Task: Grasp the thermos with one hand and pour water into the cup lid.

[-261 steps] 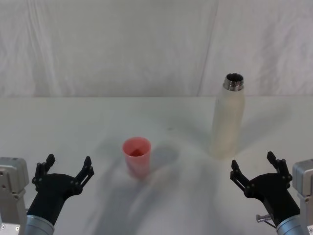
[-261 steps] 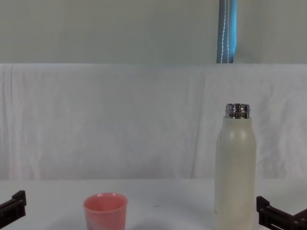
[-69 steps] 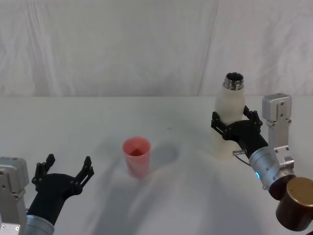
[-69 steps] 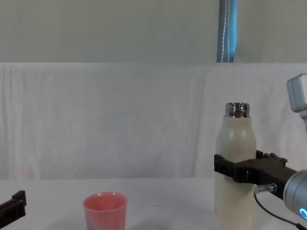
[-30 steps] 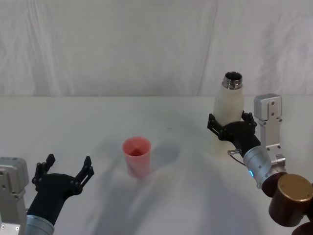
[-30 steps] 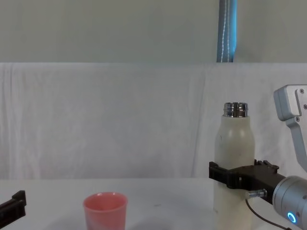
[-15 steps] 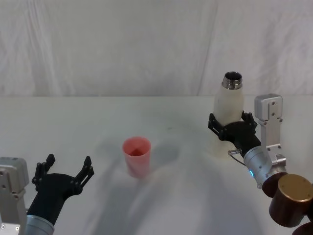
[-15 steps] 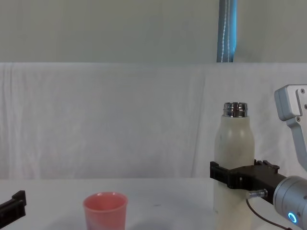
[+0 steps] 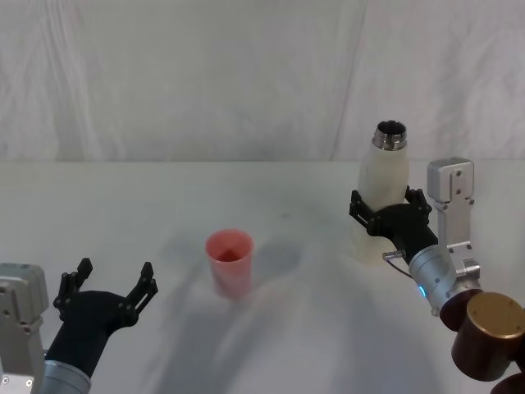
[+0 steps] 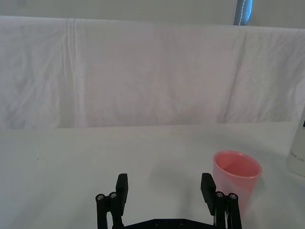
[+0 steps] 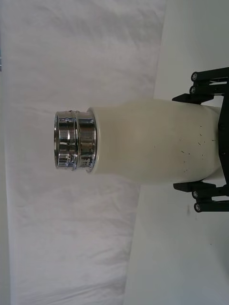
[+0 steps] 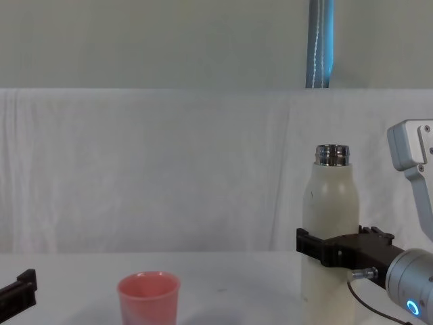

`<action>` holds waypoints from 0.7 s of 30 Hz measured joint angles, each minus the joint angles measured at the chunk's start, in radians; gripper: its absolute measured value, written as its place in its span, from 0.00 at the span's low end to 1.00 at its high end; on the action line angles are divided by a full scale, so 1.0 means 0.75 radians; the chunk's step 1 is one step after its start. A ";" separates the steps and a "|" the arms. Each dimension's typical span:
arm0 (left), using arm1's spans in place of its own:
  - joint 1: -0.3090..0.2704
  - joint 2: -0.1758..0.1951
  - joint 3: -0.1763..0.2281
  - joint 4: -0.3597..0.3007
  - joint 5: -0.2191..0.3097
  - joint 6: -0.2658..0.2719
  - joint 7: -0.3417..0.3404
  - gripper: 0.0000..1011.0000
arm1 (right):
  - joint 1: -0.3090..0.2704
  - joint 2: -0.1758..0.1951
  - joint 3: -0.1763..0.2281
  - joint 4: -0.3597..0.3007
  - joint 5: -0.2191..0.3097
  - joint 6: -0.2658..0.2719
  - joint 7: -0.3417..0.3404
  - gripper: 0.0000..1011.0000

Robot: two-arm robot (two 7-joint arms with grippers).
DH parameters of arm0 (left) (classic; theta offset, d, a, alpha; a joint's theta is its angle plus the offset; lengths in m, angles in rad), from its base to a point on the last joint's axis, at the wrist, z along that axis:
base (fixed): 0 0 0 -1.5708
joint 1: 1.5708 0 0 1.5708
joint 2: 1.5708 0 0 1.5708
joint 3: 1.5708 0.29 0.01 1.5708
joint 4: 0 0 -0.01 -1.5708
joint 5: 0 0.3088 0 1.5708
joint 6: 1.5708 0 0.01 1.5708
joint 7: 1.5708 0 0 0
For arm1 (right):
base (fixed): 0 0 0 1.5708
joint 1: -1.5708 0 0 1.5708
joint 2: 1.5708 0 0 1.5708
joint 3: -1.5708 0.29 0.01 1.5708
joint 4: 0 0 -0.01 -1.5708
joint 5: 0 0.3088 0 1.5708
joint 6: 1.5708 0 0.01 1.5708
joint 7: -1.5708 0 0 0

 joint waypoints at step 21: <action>0.000 0.000 0.000 0.000 0.000 0.000 0.000 0.99 | 0.024 0.065 -0.071 -0.044 -0.121 -0.050 0.025 0.94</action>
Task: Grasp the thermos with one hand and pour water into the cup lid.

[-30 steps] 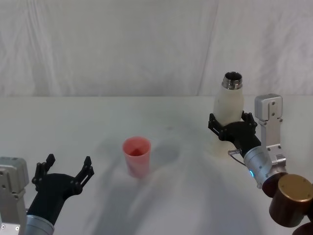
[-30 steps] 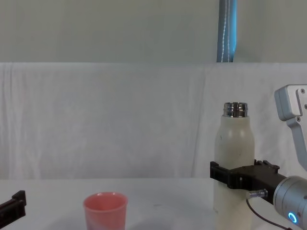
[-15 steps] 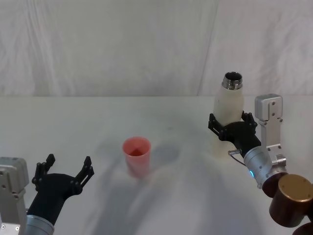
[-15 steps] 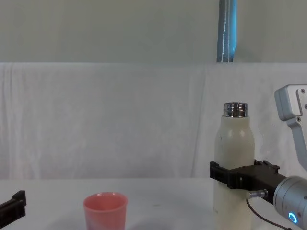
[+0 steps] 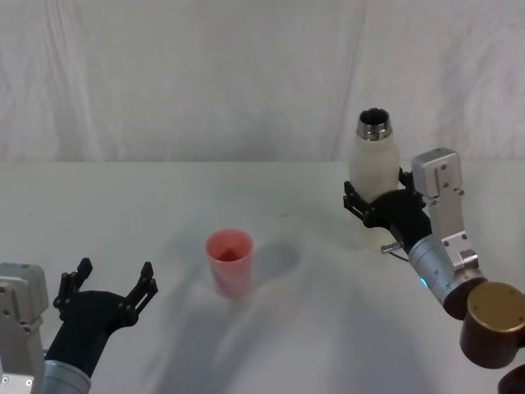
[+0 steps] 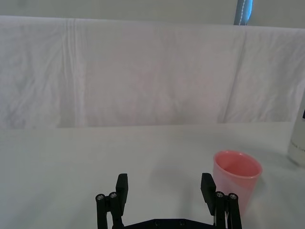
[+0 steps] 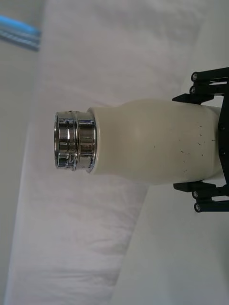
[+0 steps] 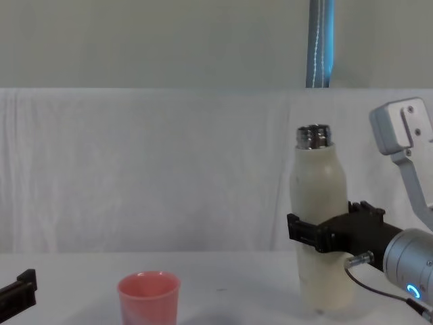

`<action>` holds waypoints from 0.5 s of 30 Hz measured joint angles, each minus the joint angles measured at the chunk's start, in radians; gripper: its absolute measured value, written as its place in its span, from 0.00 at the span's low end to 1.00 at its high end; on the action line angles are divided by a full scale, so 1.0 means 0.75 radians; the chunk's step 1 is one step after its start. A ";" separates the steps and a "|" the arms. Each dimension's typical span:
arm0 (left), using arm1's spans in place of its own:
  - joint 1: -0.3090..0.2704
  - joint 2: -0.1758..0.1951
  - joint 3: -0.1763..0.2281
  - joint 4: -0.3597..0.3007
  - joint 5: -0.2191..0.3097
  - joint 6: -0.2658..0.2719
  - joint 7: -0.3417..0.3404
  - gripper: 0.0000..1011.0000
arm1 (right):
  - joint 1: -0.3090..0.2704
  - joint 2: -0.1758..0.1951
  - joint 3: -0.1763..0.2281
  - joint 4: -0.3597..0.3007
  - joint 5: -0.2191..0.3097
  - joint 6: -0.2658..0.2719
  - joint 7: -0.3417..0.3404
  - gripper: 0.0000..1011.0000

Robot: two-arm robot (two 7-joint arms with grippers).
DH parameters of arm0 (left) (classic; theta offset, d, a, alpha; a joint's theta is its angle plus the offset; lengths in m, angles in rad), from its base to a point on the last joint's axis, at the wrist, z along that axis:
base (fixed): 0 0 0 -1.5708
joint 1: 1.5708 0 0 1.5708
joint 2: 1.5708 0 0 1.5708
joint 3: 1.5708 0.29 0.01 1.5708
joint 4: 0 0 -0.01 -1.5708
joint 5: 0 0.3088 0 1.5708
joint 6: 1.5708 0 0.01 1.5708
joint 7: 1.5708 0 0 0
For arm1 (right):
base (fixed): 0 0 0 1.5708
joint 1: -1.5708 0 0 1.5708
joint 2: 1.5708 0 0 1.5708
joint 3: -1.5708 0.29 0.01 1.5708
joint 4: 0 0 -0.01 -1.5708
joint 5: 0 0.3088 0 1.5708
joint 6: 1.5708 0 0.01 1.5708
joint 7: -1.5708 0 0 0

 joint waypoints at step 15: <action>0.000 0.000 0.000 0.000 0.000 0.000 0.000 0.99 | 0.029 0.106 -0.160 -0.049 -0.270 -0.101 0.017 0.94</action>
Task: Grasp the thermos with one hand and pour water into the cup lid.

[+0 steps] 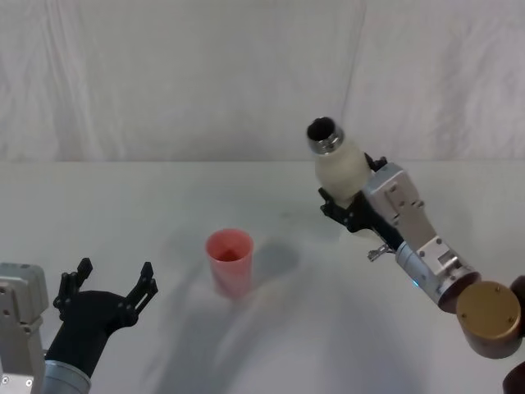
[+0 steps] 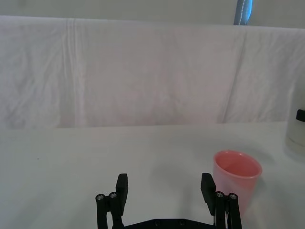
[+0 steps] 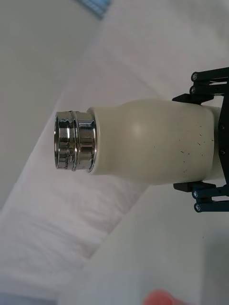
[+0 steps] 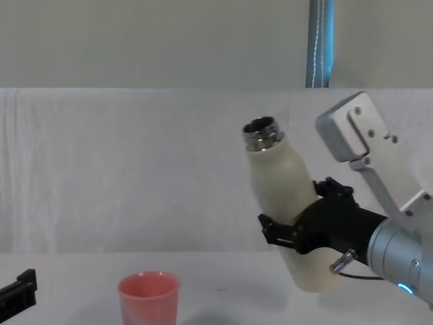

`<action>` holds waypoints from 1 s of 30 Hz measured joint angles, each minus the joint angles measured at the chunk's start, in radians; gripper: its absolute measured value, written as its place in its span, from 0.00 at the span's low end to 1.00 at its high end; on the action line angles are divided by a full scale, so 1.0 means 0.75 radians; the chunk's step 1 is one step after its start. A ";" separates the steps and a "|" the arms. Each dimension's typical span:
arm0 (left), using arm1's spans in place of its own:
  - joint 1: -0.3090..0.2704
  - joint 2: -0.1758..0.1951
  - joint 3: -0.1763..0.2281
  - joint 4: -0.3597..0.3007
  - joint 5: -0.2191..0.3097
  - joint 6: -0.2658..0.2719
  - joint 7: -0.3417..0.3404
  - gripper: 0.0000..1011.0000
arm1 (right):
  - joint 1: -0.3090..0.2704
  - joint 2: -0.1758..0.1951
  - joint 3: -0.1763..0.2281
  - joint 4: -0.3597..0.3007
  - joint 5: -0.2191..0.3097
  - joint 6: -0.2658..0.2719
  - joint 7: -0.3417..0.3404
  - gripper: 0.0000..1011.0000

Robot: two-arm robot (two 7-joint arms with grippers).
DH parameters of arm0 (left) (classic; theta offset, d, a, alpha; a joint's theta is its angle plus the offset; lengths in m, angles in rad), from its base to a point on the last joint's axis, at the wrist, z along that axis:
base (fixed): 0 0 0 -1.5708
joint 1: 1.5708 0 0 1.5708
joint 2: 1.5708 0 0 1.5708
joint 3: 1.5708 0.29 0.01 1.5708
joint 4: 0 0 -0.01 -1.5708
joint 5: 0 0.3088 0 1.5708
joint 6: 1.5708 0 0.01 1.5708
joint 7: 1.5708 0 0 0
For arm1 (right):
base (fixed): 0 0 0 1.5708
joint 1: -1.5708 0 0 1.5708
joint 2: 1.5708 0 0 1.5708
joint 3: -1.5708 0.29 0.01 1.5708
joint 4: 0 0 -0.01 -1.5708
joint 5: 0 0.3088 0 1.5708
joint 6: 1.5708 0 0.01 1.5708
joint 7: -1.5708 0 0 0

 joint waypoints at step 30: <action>0.000 0.000 0.000 0.000 0.000 0.000 0.000 0.99 | 0.086 0.069 -0.219 0.104 -0.444 -0.138 -0.162 0.94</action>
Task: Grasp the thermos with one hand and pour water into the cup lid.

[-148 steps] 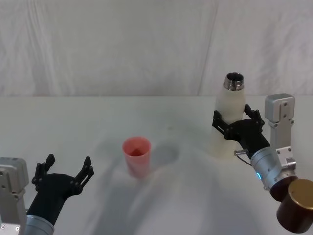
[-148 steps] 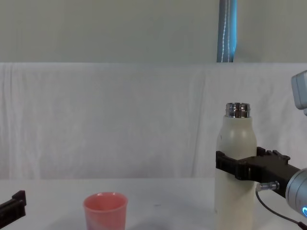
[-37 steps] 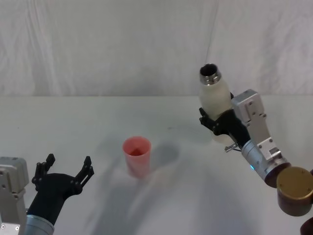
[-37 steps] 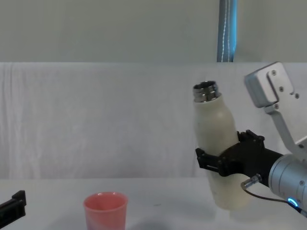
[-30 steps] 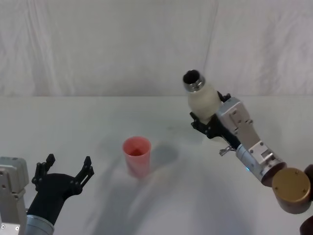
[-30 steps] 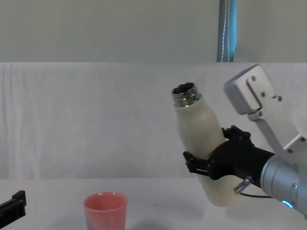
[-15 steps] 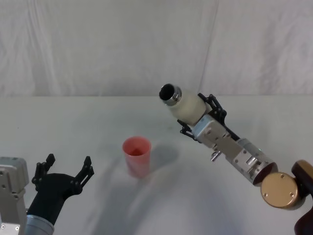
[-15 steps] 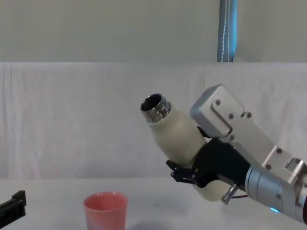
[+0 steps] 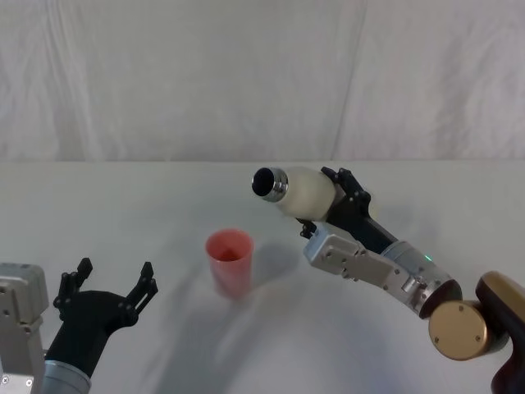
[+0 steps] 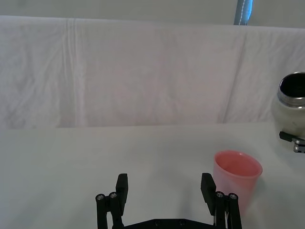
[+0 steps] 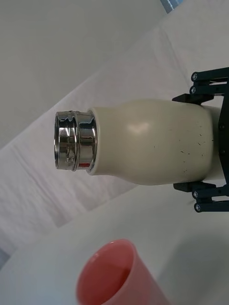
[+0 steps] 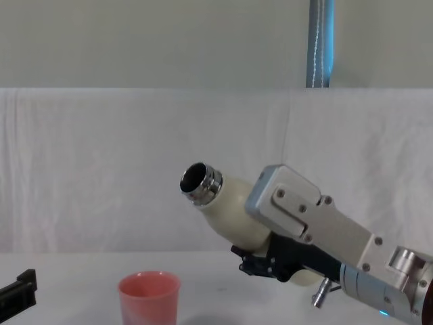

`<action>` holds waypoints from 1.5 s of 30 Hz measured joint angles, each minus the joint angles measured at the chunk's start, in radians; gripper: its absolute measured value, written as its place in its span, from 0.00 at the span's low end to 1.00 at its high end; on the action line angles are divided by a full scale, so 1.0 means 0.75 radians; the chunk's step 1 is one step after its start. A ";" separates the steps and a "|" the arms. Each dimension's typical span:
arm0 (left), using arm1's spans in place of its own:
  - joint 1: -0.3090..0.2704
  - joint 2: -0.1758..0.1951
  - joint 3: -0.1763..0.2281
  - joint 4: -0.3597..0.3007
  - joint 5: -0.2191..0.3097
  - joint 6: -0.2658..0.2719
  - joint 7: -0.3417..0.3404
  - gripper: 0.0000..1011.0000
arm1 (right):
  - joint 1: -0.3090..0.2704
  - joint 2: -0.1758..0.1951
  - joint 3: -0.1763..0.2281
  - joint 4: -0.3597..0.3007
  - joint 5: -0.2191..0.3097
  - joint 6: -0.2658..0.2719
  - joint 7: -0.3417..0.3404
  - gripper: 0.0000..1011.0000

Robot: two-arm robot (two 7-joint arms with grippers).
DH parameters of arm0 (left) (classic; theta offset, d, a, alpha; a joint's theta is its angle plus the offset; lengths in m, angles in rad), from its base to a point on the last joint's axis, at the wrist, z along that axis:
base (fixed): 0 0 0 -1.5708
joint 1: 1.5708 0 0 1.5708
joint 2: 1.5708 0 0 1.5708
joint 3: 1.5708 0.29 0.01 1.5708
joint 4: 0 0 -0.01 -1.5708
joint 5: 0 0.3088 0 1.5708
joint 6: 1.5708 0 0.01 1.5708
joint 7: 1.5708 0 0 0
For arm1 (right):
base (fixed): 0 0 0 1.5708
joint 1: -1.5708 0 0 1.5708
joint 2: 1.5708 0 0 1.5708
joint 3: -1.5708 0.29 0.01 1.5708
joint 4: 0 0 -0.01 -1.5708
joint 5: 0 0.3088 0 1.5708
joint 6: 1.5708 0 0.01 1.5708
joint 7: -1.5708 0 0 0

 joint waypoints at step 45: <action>0.000 0.000 0.000 0.000 0.000 0.000 0.000 0.99 | 0.119 -0.021 -0.137 0.169 -0.245 0.074 -0.129 0.94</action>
